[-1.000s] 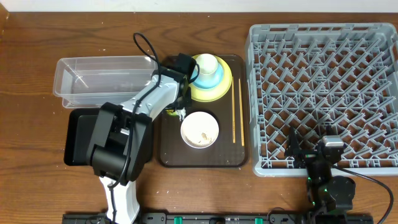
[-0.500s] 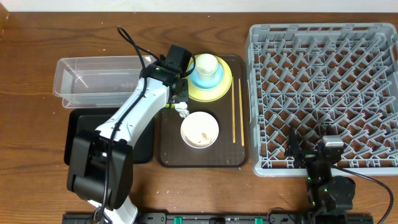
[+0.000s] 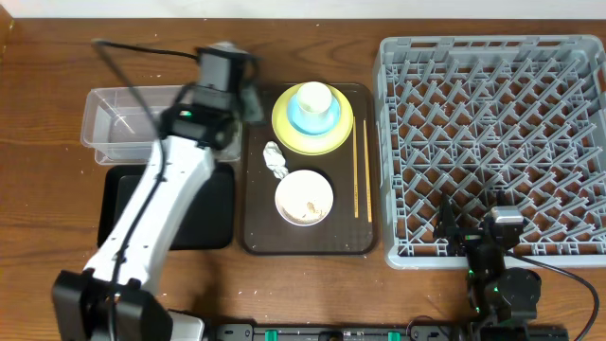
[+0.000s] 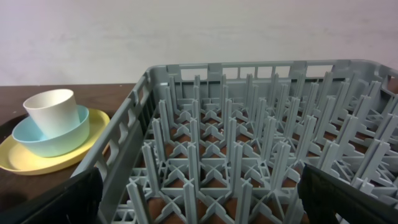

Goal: Sort waste into correct bins and load items into the dishwasher rack
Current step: 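Carry wrapper left and release it into the clear plastic bin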

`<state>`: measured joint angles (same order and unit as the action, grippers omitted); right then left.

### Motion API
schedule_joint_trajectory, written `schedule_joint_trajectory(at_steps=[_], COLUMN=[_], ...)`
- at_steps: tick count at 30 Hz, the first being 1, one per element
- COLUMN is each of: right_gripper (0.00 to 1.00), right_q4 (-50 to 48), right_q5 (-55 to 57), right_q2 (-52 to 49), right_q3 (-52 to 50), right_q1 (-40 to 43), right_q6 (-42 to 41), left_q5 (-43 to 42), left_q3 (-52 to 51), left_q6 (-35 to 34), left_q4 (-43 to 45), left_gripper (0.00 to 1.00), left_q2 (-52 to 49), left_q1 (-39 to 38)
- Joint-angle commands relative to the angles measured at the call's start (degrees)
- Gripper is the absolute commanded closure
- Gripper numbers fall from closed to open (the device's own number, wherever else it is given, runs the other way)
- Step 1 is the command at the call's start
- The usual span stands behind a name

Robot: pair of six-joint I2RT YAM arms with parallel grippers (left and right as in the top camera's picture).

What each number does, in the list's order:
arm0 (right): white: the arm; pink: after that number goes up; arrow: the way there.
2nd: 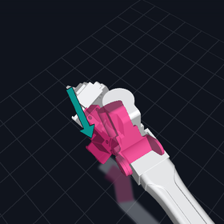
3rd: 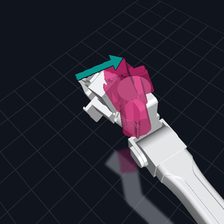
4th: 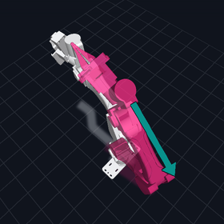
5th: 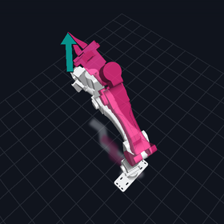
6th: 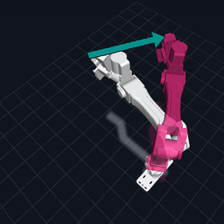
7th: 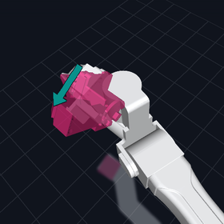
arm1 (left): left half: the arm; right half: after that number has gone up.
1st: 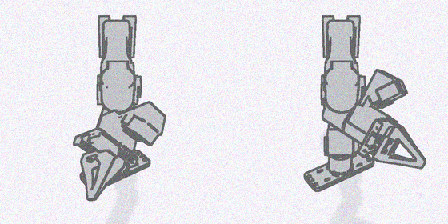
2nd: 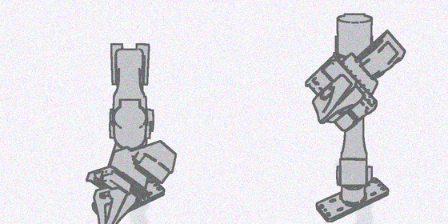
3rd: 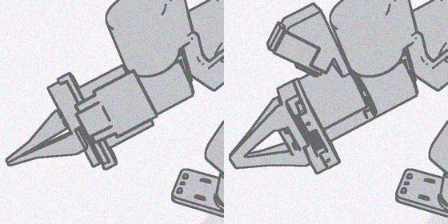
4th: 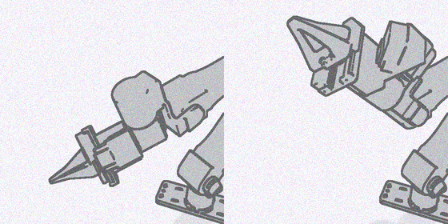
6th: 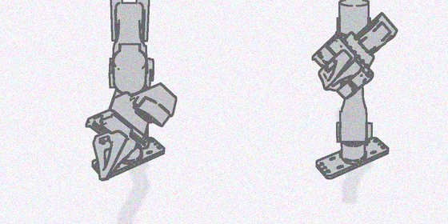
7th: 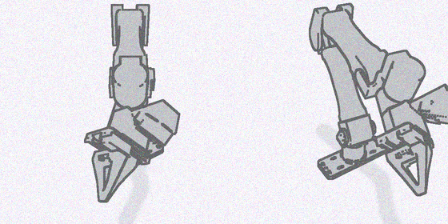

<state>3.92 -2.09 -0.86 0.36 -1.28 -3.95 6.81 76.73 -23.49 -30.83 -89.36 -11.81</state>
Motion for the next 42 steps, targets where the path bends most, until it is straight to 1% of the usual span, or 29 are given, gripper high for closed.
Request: schedule_joint_trajectory(at_steps=[1,6,10,18,21,23,25,29,32,34,36,39,40,41,42], right_gripper=[0.01,0.01,0.01,0.01,0.01,0.01,0.01,0.01,0.01,0.01,0.01,0.01,0.01,0.01,0.01], right_q4=[0.2,0.2,0.2,0.2,0.2,0.2,0.2,0.2,0.2,0.2,0.3,0.2,0.3,0.2,0.3], right_q5=[0.1,0.2,0.2,0.1,0.1,0.1,0.1,0.1,0.1,0.1,0.2,0.2,0.2,0.1,0.2], right_q2=[0.1,0.1,0.1,0.1,0.1,0.1,0.1,0.1,0.1,0.1,0.1,0.1,0.1,0.1,0.1], right_q3=[0.0,0.0,0.0,0.0,0.0,0.0,0.0,0.0,0.0,0.0,0.0,0.0,0.0,0.0,0.0], right_q1=[0.5,0.5,0.5,0.5,0.5,0.5,0.5,0.5,0.5,0.5,0.5,0.5,0.5,0.5,0.5], right_q6=[-0.7,-0.7,-0.7,-0.7,-0.7,-0.7,-0.7,-0.7,-0.7,-0.7,-0.7,-0.7,-0.7,-0.7,-0.7], left_q5=[3.2,3.1,3.1,3.1,3.1,3.1,2.9,2.9,1.9,-1.4,-6.7,-16.2,-19.7,-22.4,-24.6], left_q3=[0.0,0.0,0.0,0.0,0.0,0.0,0.0,0.0,0.0,0.0,0.0,0.0,0.0,0.0,0.0], left_q6=[-8.5,-20.4,-27.5,-28.3,-28.3,-28.3,-28.3,-28.2,-28.0,-27.6,-27.4,-26.9,-25.2,-23.2,-21.1], left_q4=[-0.1,1.0,1.2,3.7,4.6,5.2,5.9,6.1,6.1,6.1,4.8,0.8,-1.0,-2.8,-4.9], left_gripper=[0.94,0.94,0.94,0.93,0.92,0.86,0.59,0.44,0.27,0.15,0.12,0.12,0.12,0.16,0.24], left_q2=[-1.0,-3.2,-6.0,-14.0,-15.3,-15.3,-15.3,-14.1,-11.5,-8.4,-4.5,0.6,2.2,3.5,4.7], left_q1=[5.0,12.8,16.8,18.9,18.9,18.9,18.9,18.9,18.9,18.9,18.9,18.9,18.9,18.9,18.7])
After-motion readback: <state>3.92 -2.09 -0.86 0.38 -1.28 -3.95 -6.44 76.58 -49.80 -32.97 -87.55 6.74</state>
